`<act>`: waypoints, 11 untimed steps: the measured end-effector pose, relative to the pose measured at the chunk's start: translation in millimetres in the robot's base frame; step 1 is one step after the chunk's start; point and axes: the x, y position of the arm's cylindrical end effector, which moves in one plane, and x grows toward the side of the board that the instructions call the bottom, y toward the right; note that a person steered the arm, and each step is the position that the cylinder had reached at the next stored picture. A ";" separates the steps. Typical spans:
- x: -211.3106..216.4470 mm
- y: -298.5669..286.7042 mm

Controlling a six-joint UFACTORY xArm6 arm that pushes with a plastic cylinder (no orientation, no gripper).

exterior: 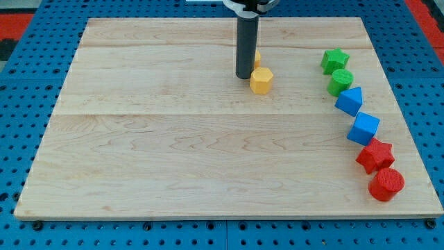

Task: Slide the yellow heart to the top right

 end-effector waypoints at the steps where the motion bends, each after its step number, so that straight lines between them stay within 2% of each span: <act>1: 1.8 -46.3; 2: -17.7 -58.6; 3: -46.9 14.7; 4: -47.0 29.5; 5: -30.0 -24.3; 6: -0.5 -30.3; 8: -10.1 59.2; 10: -7.9 61.7; 11: -41.8 86.0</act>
